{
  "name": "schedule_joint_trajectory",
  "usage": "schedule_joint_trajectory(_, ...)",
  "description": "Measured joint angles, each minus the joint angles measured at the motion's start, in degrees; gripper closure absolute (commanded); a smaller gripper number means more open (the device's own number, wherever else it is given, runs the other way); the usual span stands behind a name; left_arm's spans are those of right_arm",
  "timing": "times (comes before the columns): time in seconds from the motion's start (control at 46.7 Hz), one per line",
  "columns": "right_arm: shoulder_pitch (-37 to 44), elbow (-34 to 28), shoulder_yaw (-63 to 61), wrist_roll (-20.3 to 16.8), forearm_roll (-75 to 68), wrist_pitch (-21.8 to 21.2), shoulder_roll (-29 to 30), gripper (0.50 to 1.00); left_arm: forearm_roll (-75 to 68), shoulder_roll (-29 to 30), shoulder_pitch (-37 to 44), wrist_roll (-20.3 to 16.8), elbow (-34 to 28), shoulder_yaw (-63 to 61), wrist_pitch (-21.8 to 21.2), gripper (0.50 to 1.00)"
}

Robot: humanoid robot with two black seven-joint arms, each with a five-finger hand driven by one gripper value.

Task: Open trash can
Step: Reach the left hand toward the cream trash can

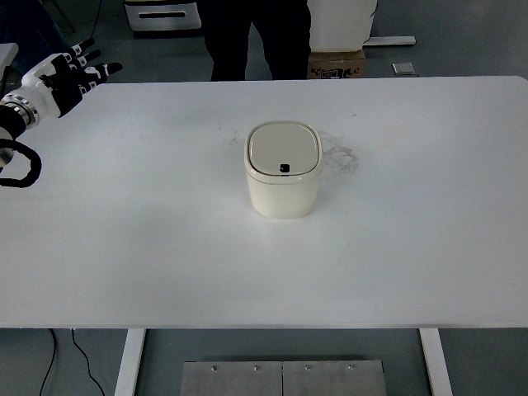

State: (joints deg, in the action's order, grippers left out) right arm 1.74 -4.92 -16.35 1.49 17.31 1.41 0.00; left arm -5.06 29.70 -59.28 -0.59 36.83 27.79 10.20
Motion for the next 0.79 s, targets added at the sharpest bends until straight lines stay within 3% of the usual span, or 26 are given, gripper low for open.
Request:
schedule_joint_trajectory(0.3,-0.05,0.0,0.0,0.0,0.01,0.0,0.0,0.509,0.06,1.91,-4.33,-0.01,6.5,-14.4,-0.1,0.5)
schedule_joint_trajectory(0.792,-0.04,0.0,0.0,0.0,0.01,0.0,0.0,0.509,0.07,5.51,-25.78,0.21,22.48,-43.23,0.28,0.5)
